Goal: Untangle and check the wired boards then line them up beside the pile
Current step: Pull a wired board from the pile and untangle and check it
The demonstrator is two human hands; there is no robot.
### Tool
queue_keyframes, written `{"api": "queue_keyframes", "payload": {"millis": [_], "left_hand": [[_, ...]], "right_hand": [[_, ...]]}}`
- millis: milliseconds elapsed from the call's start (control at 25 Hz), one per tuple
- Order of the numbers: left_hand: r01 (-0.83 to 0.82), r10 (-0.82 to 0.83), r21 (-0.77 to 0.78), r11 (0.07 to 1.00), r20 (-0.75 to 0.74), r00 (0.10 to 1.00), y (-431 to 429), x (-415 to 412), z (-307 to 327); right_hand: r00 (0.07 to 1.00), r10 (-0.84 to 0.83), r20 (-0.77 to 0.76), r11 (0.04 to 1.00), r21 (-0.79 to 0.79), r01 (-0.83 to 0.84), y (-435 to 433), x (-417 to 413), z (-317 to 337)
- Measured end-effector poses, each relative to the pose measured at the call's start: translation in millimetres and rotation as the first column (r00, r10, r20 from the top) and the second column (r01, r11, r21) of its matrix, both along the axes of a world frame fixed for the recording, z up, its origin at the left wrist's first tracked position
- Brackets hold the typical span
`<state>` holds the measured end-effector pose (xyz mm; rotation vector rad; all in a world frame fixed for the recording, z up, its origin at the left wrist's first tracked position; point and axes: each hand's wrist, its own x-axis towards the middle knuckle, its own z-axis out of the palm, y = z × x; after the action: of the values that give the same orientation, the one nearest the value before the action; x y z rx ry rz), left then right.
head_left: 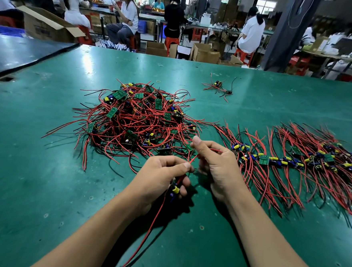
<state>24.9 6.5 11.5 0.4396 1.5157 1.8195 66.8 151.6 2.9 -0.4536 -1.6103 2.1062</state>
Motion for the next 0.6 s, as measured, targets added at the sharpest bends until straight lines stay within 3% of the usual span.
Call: {"api": "queue_keyframes", "payload": {"millis": [80, 240, 400, 600], "left_hand": [[0.006, -0.007, 0.015, 1.0, 0.025, 1.0, -1, -2, 1], [0.035, -0.037, 0.041, 0.999, 0.056, 0.998, -5, -6, 4], [0.064, -0.066, 0.045, 0.997, 0.048, 0.997, -7, -7, 4], [0.108, -0.109, 0.067, 0.992, 0.011, 0.994, -8, -7, 2]], "right_hand": [[0.986, 0.167, -0.008, 0.971, -0.171, -0.166, 0, 1, 1], [0.918, 0.395, -0.024, 0.881, -0.273, -0.386, 0, 8, 5], [0.935, 0.354, 0.01, 0.92, -0.186, -0.346, -3, 6, 4], [0.985, 0.146, -0.094, 0.968, -0.193, -0.162, -1, -2, 1]]}}
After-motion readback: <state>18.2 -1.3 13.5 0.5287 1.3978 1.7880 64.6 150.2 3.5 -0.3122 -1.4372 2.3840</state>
